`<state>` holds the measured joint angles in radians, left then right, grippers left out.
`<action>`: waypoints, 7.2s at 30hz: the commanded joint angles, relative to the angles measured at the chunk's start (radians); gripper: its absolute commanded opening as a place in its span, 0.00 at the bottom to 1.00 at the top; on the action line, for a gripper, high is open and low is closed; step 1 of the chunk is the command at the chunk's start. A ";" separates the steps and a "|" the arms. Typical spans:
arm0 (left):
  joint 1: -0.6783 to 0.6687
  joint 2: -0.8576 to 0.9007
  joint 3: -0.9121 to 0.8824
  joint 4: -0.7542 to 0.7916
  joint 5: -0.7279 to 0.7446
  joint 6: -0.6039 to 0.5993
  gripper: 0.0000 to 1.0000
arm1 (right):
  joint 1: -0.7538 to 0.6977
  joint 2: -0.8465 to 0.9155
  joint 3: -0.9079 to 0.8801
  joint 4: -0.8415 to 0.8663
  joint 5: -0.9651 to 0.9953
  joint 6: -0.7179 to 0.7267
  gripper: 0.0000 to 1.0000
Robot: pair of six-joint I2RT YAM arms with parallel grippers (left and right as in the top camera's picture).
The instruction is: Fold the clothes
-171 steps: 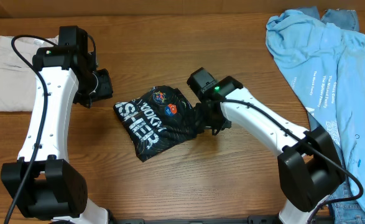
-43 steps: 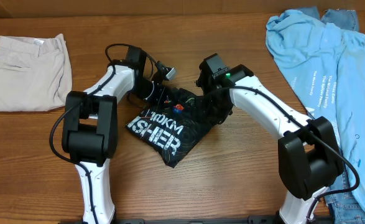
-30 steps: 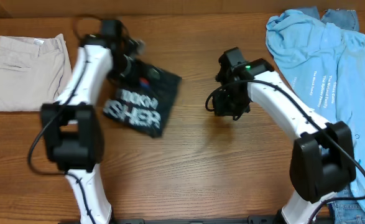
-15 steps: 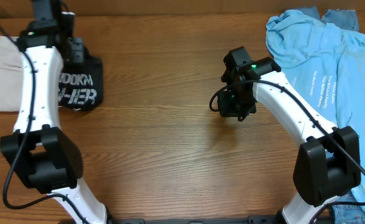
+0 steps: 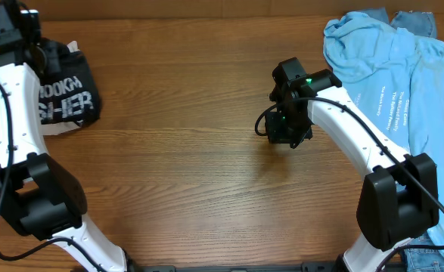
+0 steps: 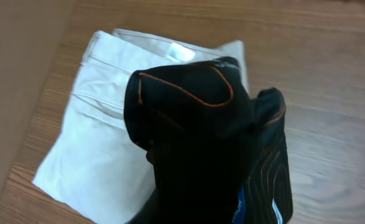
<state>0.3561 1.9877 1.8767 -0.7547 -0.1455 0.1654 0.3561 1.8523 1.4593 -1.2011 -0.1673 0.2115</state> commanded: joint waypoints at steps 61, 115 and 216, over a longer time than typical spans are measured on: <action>0.203 0.116 0.013 0.264 0.286 0.009 1.00 | -0.004 -0.027 -0.005 0.006 0.010 0.000 0.30; -0.533 -1.297 -0.876 -0.032 0.153 -0.124 1.00 | 0.019 -1.140 -0.675 0.440 0.301 0.081 1.00; -0.407 -1.766 -1.349 -0.153 0.255 -0.126 1.00 | -0.267 -1.849 -1.451 1.117 0.166 -0.134 1.00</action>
<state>-0.0628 0.2958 0.6277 -0.9646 0.0708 0.0536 0.0921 0.0120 0.0181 -0.0906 0.0036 0.0814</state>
